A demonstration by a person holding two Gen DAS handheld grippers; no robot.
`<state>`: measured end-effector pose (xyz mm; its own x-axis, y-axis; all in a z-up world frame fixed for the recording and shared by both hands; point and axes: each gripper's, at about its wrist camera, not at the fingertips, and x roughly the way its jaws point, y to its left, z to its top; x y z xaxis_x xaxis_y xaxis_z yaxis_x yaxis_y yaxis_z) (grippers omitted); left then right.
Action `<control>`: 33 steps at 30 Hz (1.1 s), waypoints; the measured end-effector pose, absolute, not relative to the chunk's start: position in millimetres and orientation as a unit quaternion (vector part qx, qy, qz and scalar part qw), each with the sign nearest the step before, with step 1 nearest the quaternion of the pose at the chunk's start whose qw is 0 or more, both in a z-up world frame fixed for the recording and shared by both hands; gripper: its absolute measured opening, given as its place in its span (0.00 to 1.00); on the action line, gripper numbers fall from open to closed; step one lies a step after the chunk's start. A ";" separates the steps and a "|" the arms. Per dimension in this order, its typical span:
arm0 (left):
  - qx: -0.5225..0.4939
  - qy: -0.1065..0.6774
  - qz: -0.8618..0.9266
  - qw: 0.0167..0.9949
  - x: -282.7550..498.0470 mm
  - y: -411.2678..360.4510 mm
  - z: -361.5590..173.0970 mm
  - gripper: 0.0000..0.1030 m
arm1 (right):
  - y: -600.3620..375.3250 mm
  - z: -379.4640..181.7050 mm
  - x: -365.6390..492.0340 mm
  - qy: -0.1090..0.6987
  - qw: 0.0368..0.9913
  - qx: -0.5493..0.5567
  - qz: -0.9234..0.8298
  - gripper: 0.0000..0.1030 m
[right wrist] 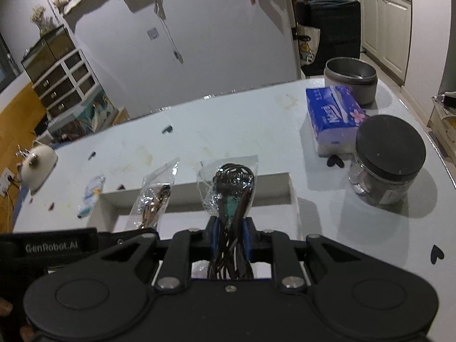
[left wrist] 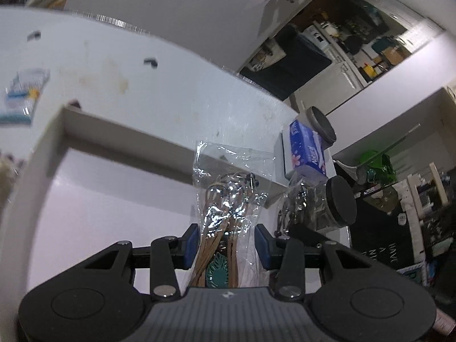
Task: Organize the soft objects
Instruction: 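Carry both bags over the white box and lower them inside, then open both tools and withdraw them toward the remaining bags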
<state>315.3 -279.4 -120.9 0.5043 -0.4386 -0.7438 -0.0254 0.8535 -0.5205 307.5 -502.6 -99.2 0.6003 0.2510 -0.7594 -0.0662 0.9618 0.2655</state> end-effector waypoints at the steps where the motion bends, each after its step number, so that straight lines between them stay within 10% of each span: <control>1: -0.250 0.488 -0.122 0.827 318.6 -281.4 -126.2 0.42 | -503.4 -101.9 309.8 0.442 0.887 0.102 0.089 0.18; 6: -0.271 0.508 -0.114 0.810 329.4 -290.4 -144.6 0.44 | -506.3 -112.4 320.2 0.454 0.882 0.093 0.091 0.18; 10: -0.259 0.520 -0.113 0.806 336.8 -297.3 -152.2 0.77 | -507.4 -120.8 327.3 0.462 0.877 0.088 0.096 0.21; 22: -0.232 0.525 -0.101 0.812 334.9 -291.0 -147.9 0.84 | -520.8 -116.4 318.6 0.453 0.883 0.094 0.084 0.72; 33: -0.180 0.513 -0.087 0.835 316.0 -280.9 -126.2 1.00 | -528.9 -95.1 289.1 0.436 0.893 0.093 0.066 0.77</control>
<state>316.0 -280.9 -126.2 0.4580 -0.3302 -0.8253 -0.0384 0.9202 -0.3895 289.1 -528.9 -95.1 0.6105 0.1988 -0.7666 -0.0373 0.9741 0.2230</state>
